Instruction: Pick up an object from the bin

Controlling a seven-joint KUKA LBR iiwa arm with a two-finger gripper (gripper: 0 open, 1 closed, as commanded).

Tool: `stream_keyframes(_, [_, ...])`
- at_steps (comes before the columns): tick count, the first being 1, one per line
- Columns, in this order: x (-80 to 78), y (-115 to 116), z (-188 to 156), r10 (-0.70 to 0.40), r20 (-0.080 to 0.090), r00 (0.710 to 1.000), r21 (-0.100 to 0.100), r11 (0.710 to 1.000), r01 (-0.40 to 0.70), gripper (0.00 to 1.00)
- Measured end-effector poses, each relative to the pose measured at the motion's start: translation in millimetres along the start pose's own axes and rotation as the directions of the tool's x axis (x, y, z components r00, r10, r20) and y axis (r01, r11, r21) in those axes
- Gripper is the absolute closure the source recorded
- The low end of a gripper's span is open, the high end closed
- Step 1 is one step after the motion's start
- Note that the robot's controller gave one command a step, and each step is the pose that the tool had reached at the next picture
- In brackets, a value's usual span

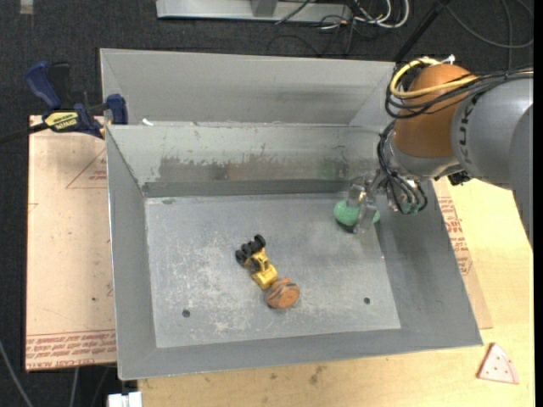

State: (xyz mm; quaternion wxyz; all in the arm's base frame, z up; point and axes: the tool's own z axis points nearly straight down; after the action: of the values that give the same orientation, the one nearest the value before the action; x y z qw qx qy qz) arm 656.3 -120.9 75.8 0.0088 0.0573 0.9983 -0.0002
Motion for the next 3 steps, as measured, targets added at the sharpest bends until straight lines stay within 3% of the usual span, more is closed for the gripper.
stream_keyframes(2, [0.1, 0.0, -0.1, -0.001, 0.000, 1.000, 0.000, 1.000, 0.001, 1.00])
stream_keyframes(3, [7.2, 10.9, -80.0, -0.276, -0.016, 0.961, -0.005, 0.961, 0.276, 0.00])
